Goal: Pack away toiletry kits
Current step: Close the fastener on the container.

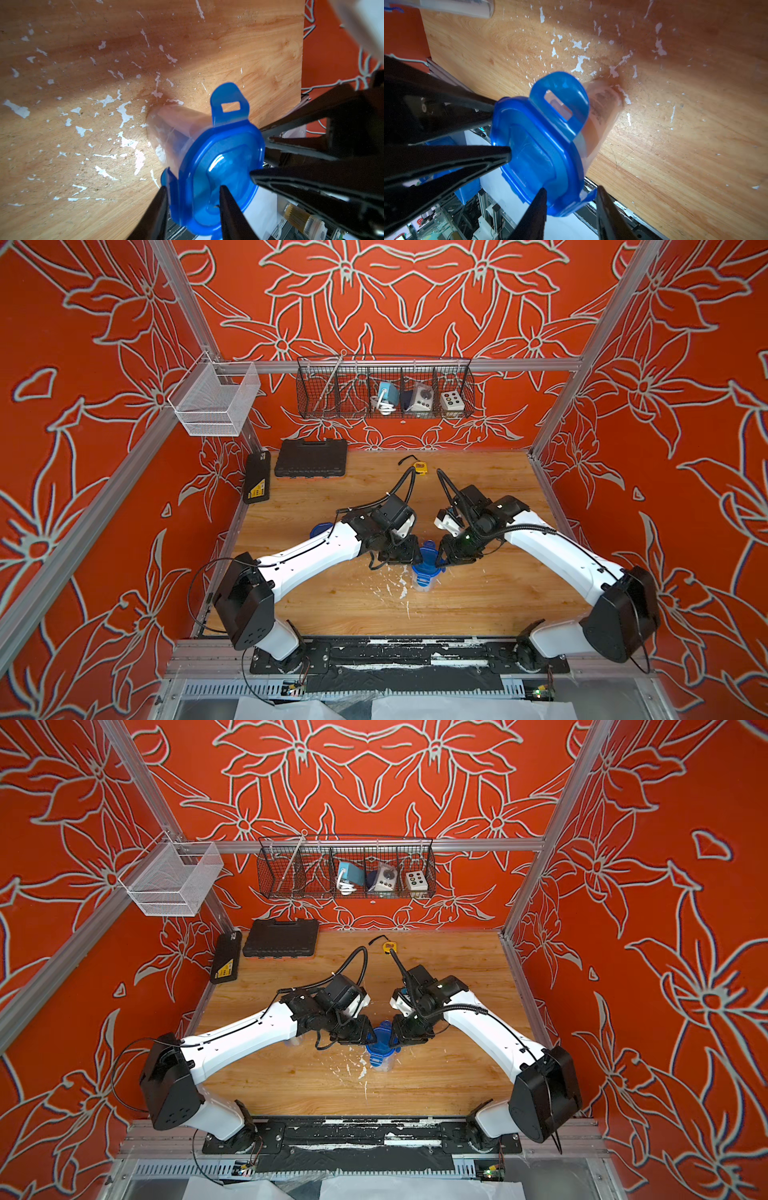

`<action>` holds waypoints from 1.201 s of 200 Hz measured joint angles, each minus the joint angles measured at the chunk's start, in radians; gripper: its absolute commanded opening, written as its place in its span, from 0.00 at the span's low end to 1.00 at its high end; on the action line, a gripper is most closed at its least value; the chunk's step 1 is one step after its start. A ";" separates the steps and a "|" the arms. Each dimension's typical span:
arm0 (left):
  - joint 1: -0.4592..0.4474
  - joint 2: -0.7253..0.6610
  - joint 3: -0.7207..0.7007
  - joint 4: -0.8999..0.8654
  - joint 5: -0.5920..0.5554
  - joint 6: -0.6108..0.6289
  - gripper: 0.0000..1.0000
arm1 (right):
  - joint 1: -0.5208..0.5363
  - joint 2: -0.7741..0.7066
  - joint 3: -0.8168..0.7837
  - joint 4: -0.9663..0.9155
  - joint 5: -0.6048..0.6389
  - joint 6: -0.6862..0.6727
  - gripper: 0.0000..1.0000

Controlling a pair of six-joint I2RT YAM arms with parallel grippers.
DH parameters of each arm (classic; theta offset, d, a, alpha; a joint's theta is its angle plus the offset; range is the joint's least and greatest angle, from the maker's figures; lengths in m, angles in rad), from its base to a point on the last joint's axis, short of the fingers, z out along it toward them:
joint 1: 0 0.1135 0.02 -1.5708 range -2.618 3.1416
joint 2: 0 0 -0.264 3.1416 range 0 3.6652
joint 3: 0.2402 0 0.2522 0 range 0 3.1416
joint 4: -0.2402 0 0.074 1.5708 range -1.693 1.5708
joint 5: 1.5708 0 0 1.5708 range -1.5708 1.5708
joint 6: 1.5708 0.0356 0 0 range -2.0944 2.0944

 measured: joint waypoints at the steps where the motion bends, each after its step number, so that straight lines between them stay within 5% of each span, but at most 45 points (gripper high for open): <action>1: 0.001 0.000 -0.001 0.001 0.001 0.000 0.37 | 0.000 0.000 -0.001 0.000 0.000 0.000 0.40; 240: 0.016 -0.046 -0.071 0.063 0.007 -0.023 0.35 | -0.001 0.048 0.012 -0.004 -0.068 -0.001 0.41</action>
